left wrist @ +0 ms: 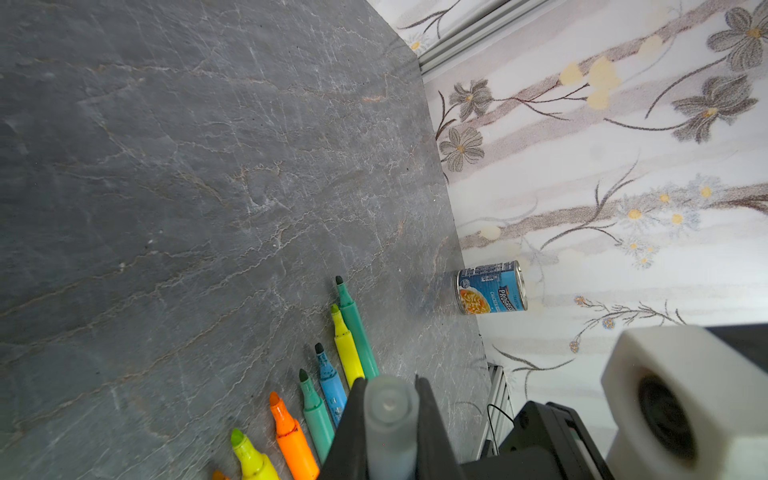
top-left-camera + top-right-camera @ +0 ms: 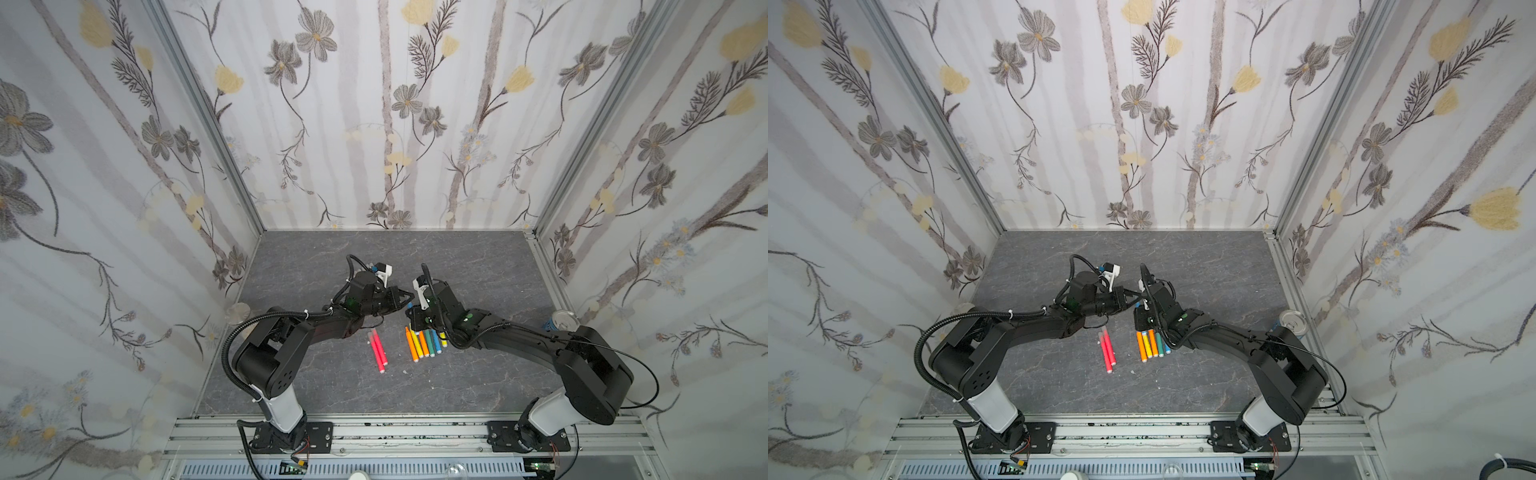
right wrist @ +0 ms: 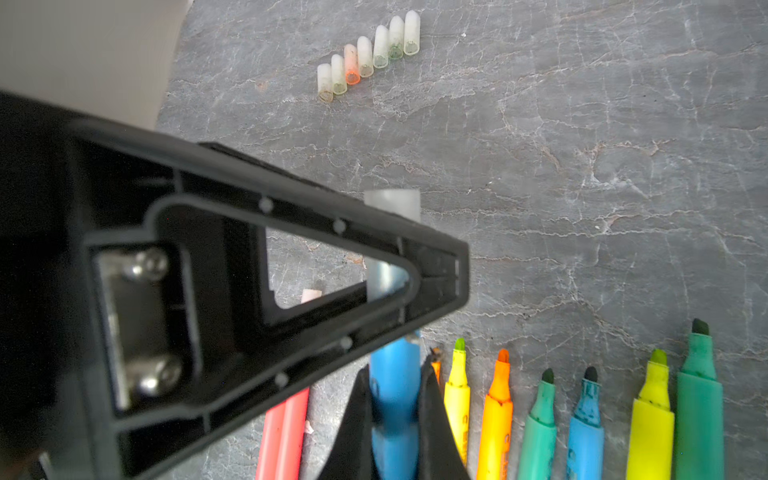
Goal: Open the pen caps
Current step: 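Pull the clear cap off the blue highlighter with the left gripper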
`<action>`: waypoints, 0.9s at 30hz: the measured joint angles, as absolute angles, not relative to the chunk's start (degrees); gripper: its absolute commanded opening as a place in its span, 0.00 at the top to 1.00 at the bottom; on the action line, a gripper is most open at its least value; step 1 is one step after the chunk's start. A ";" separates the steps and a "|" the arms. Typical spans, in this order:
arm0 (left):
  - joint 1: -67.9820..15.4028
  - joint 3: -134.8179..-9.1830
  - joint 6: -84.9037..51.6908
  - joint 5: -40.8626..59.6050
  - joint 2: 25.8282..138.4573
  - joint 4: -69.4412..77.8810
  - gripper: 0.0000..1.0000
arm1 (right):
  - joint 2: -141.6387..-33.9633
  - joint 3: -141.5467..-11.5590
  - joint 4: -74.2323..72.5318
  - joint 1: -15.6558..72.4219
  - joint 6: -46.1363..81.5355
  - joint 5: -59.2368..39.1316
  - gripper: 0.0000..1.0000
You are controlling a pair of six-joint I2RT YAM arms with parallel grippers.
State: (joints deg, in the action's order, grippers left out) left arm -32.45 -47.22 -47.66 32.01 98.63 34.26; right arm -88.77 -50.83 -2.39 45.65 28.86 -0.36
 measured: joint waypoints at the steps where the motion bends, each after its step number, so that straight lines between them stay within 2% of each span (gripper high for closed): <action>1: -32.36 -47.22 -47.62 32.08 98.63 34.09 0.93 | -88.68 -50.65 -2.57 45.63 28.86 -0.56 1.00; 14: -32.18 -47.68 -47.57 32.84 98.63 32.80 0.77 | -88.49 -50.15 -3.33 45.69 28.82 -1.78 1.00; 27: -31.62 -48.05 -46.70 33.36 99.48 32.73 0.78 | -88.53 -50.24 -3.25 45.67 28.82 -2.61 1.00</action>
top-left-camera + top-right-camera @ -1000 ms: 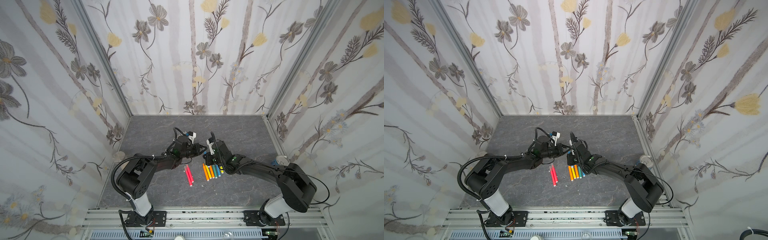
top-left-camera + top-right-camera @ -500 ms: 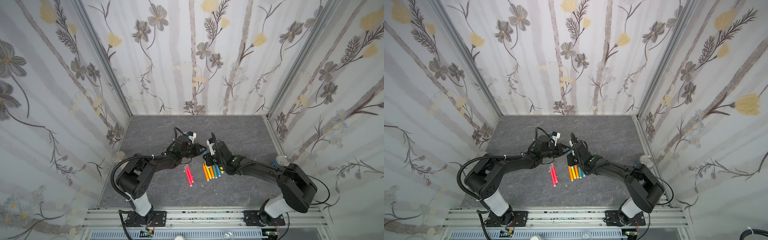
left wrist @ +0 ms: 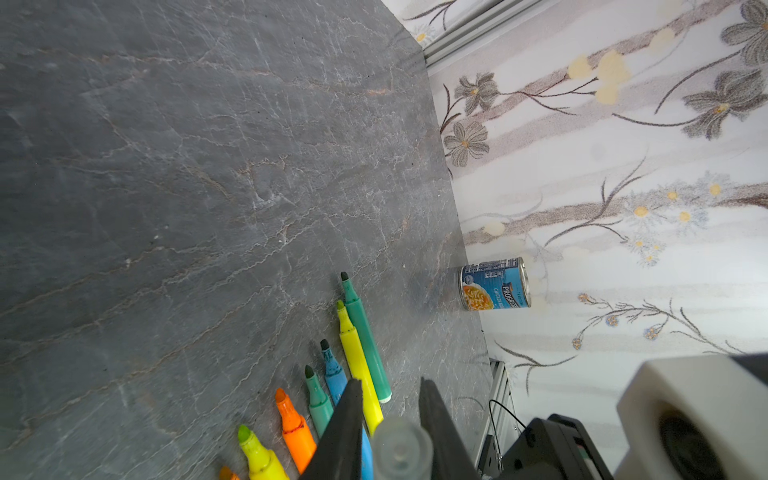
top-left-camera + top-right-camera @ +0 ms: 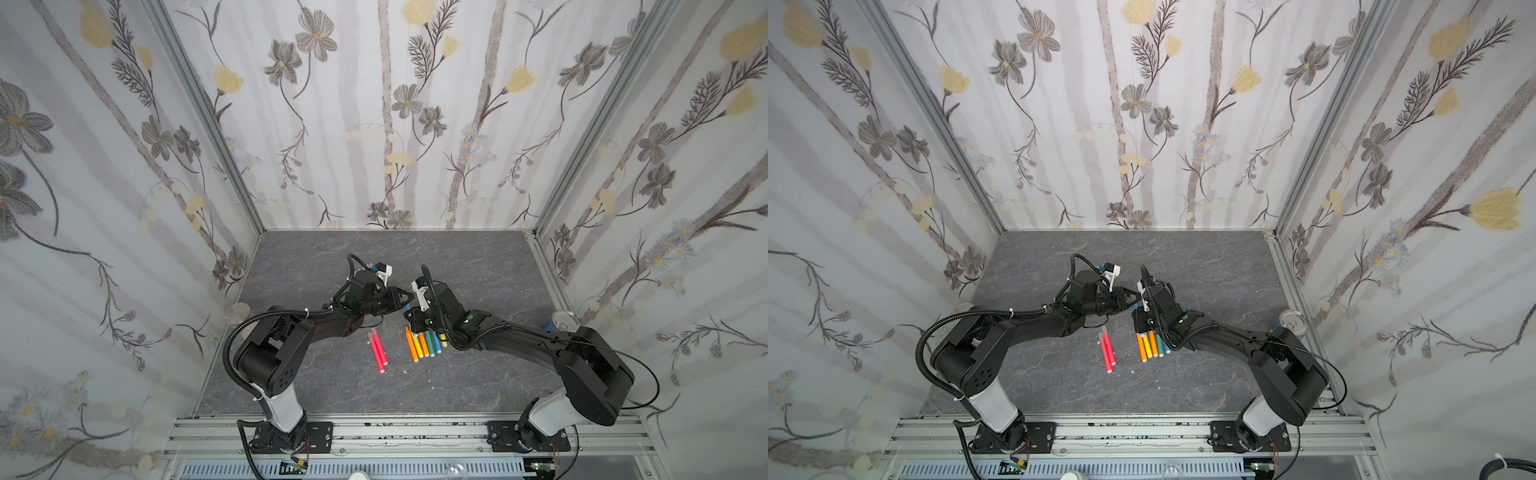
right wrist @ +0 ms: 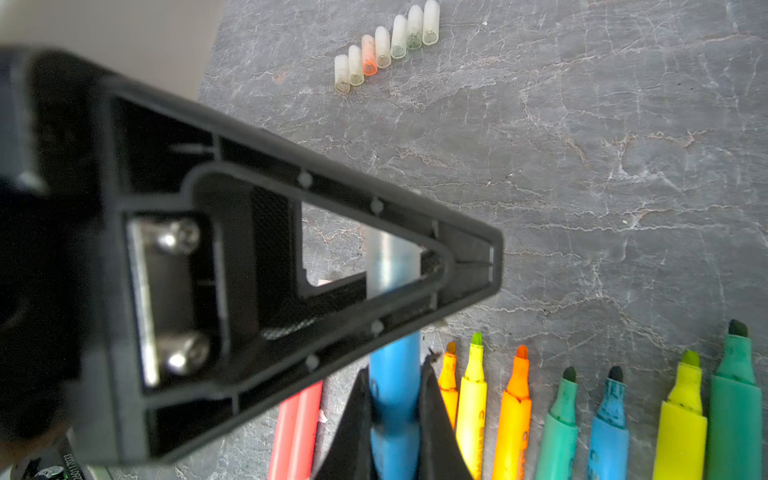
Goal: Open the pen caps
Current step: 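Pull the clear cap off the blue highlighter with the left gripper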
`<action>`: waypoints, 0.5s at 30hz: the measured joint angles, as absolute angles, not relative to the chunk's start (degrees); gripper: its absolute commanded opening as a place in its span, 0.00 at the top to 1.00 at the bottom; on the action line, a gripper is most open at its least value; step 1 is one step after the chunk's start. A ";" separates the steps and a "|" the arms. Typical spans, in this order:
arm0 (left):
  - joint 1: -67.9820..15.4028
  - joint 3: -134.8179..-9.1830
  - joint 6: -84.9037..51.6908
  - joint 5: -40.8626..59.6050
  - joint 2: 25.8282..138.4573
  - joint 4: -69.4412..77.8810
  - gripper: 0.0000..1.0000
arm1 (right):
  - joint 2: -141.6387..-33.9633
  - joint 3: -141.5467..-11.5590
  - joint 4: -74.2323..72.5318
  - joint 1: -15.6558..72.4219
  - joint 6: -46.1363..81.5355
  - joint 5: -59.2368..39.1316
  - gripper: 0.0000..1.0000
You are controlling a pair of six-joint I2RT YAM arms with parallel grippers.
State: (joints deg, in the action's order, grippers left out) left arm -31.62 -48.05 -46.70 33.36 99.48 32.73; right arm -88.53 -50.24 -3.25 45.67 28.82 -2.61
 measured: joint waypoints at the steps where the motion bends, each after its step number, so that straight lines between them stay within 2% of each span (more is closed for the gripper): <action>1: -31.53 -48.05 -46.70 33.61 99.53 32.73 0.78 | -88.53 -50.24 -3.22 45.67 28.82 -2.63 1.00; 6: -31.05 -48.05 -46.57 33.76 99.50 32.73 0.79 | -88.53 -50.00 -3.25 45.67 28.82 -2.92 1.00; 11: -30.30 -48.05 -46.48 33.74 98.87 32.51 0.90 | -88.51 -49.43 -3.60 45.69 28.60 -3.27 1.00; 15: -30.28 -48.05 -46.48 33.74 98.74 32.34 0.89 | -88.51 -49.41 -3.68 45.69 28.60 -3.29 1.00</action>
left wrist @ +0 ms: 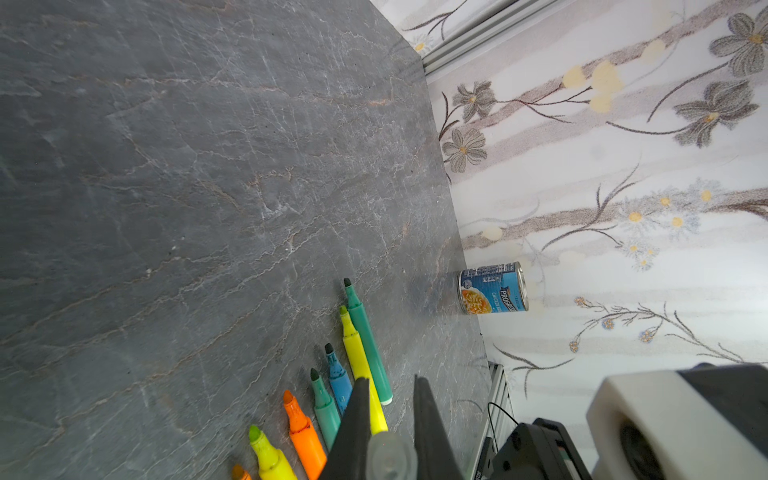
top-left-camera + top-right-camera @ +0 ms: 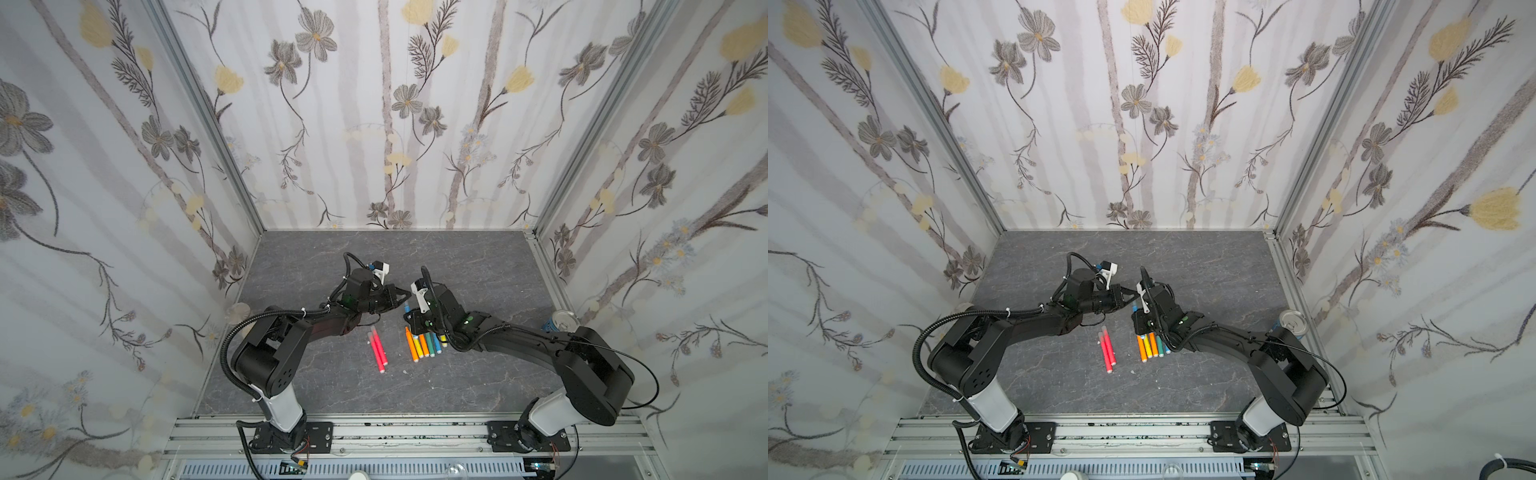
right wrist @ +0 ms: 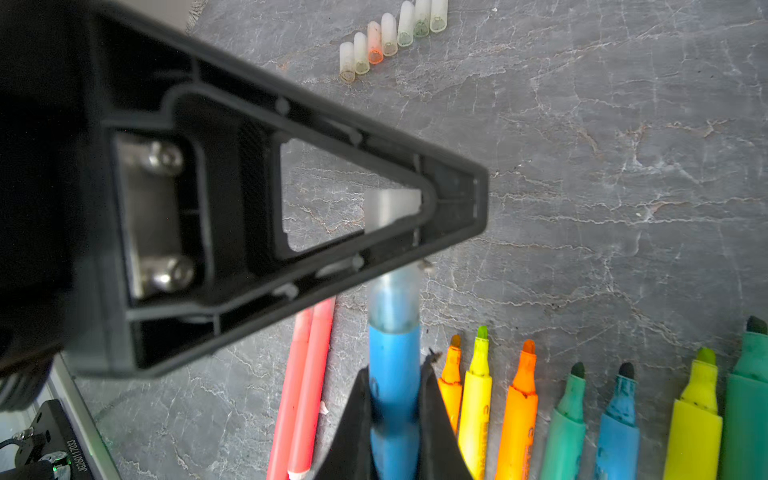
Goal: Open the pen caps
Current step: 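Pull the clear cap off the blue highlighter with the left gripper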
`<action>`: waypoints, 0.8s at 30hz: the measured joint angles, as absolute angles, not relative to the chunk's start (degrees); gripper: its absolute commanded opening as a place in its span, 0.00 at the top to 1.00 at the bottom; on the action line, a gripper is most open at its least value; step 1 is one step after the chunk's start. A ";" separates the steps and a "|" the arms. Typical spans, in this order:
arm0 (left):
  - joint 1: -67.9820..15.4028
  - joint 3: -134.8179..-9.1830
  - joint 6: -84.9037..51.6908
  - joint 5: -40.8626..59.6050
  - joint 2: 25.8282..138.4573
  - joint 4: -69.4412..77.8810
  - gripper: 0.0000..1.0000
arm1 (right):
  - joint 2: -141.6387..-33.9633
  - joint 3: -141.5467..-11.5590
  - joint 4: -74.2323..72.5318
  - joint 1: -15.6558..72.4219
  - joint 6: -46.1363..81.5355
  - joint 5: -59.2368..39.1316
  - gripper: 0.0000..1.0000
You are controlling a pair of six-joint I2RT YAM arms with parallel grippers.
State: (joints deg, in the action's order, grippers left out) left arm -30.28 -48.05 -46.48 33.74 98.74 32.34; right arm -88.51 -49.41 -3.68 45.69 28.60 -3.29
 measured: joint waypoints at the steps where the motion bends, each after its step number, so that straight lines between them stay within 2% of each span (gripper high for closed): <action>1: -30.28 -48.05 -46.48 33.74 98.74 32.36 0.87 | -88.51 -49.41 -3.68 45.69 28.60 -3.29 1.00; 6: -30.44 -47.79 -46.52 33.58 98.74 32.53 0.76 | -88.51 -49.43 -3.66 45.67 28.62 -3.75 1.00; 15: -31.11 -47.62 -46.54 33.82 98.78 32.53 0.77 | -88.79 -49.93 -3.62 45.67 28.62 -3.70 1.00; 24: -31.00 -47.62 -46.54 34.15 98.78 32.53 1.00 | -89.19 -50.04 -3.62 45.67 28.60 -3.66 1.00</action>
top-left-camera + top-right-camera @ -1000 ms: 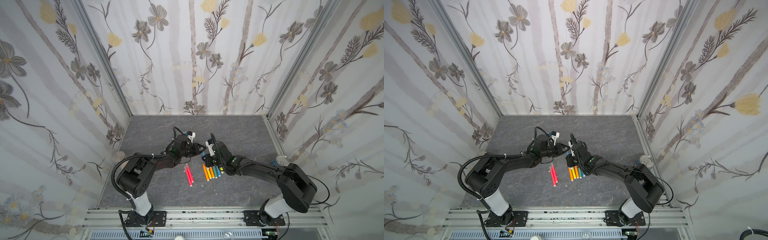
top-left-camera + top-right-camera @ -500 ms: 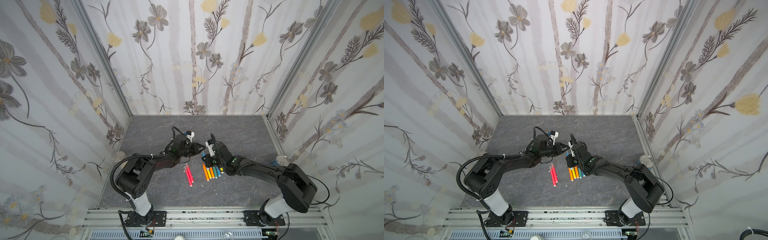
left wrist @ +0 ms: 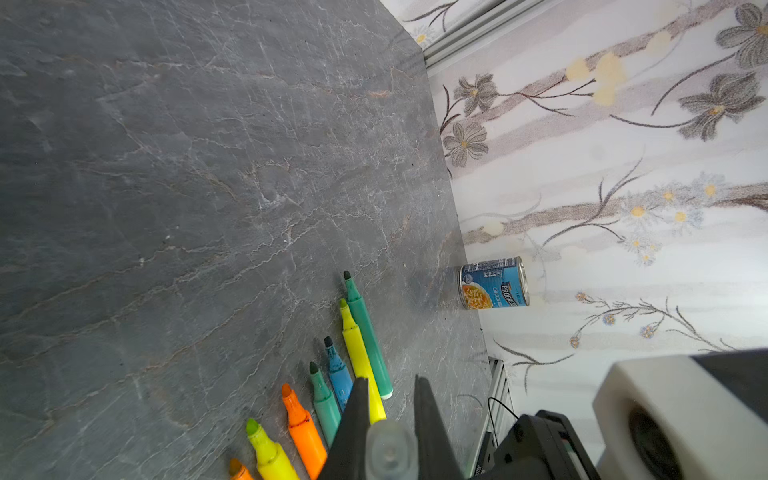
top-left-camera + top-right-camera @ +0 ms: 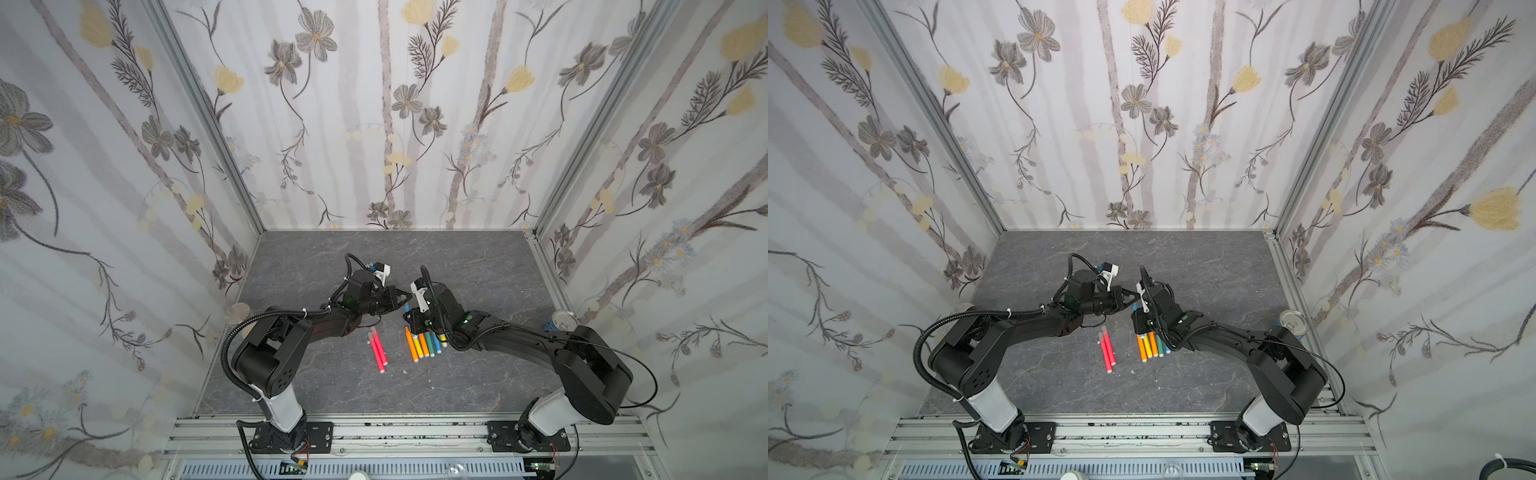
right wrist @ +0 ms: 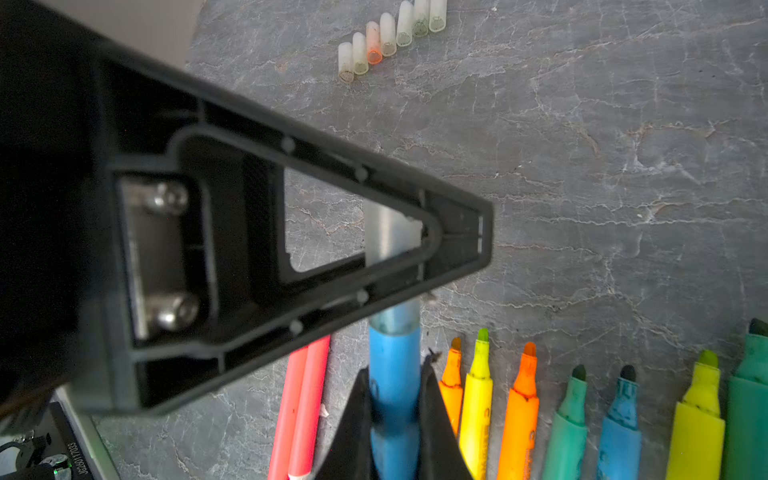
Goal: Open the pen caps
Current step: 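Pull the clear cap off the blue highlighter with the left gripper, then lower the blue highlighter by the markers while the left carries the cap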
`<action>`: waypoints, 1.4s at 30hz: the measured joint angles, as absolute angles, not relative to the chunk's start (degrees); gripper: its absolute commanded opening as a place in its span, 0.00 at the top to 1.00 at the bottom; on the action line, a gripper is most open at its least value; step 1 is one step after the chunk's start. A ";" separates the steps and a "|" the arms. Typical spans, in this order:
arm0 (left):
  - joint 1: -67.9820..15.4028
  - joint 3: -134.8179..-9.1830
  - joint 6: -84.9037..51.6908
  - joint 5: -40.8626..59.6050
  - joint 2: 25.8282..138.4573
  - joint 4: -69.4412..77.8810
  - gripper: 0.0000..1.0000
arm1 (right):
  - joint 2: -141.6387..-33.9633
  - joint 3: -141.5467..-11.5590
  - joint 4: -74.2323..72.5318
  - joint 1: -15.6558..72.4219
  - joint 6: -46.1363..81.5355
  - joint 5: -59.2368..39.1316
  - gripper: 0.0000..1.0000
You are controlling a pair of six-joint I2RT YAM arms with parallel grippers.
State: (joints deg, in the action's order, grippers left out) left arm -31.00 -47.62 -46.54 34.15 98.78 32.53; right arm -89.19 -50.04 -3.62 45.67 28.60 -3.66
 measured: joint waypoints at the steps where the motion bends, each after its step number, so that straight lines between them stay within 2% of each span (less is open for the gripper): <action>1: -31.00 -47.62 -46.54 34.17 98.78 32.51 1.00 | -89.19 -50.04 -3.60 45.67 28.58 -3.66 1.00; 10: -29.34 -48.56 -46.28 35.94 98.96 31.79 1.00 | -89.21 -49.95 -4.82 45.78 28.49 -3.55 1.00; 18: -24.64 -49.89 -46.28 44.75 99.88 29.54 1.00 | -88.55 -47.62 -10.44 49.30 29.95 1.08 1.00; 23: -19.75 -50.48 -43.68 36.47 100.05 29.78 1.00 | -88.55 -45.80 -5.19 52.99 30.46 -1.41 1.00; 32: -13.37 -49.21 -40.64 33.87 97.62 27.73 1.00 | -90.72 -44.25 -4.97 56.01 32.58 -1.30 1.00; 42: -6.39 -45.82 -38.22 33.30 94.15 25.28 1.00 | -96.60 -48.58 -0.95 57.71 34.57 4.38 0.97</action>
State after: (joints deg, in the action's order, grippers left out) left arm -6.39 -45.82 -38.22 33.30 94.15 25.28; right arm -96.60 -48.58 -0.95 57.71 34.57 4.38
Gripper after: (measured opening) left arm 0.110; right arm 0.116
